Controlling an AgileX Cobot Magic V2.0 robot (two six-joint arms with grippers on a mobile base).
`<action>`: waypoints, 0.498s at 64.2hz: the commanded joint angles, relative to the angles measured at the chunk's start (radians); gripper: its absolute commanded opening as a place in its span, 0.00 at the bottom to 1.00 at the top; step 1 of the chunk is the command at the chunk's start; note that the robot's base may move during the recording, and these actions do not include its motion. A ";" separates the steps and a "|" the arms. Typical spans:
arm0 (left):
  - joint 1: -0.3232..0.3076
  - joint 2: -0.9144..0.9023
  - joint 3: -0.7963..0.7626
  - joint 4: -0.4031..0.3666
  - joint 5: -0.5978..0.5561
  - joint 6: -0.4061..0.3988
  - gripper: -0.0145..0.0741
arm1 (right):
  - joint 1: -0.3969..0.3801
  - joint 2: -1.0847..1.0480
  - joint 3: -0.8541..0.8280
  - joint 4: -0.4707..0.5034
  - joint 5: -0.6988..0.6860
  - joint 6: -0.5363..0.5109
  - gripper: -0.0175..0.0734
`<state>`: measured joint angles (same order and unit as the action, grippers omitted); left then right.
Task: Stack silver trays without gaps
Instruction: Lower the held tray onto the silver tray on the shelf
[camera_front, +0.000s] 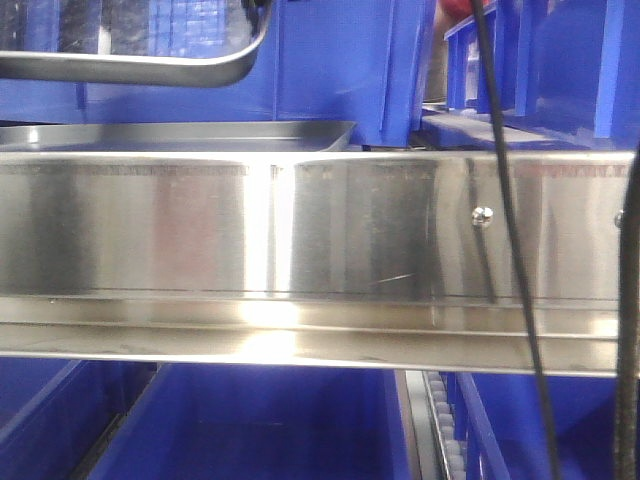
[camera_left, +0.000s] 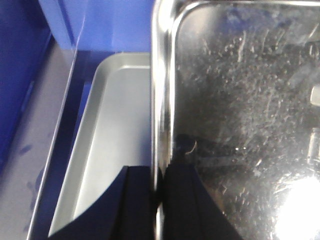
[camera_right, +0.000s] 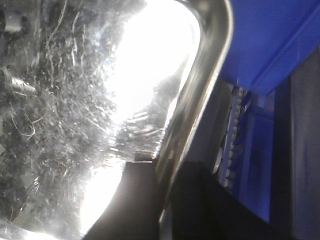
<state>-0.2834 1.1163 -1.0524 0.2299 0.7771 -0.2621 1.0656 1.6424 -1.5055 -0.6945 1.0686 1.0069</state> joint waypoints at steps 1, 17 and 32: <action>-0.019 0.000 -0.007 -0.086 -0.073 0.007 0.20 | 0.022 0.011 -0.007 0.029 -0.159 -0.047 0.12; -0.019 0.000 -0.007 -0.067 -0.101 0.007 0.46 | -0.007 0.011 -0.007 0.041 -0.180 -0.037 0.14; -0.019 0.000 -0.007 -0.061 -0.103 0.007 0.49 | -0.018 0.011 -0.007 0.058 -0.158 -0.017 0.53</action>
<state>-0.2873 1.1202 -1.0517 0.2134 0.7261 -0.2580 1.0429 1.6532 -1.5055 -0.6314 0.9903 0.9911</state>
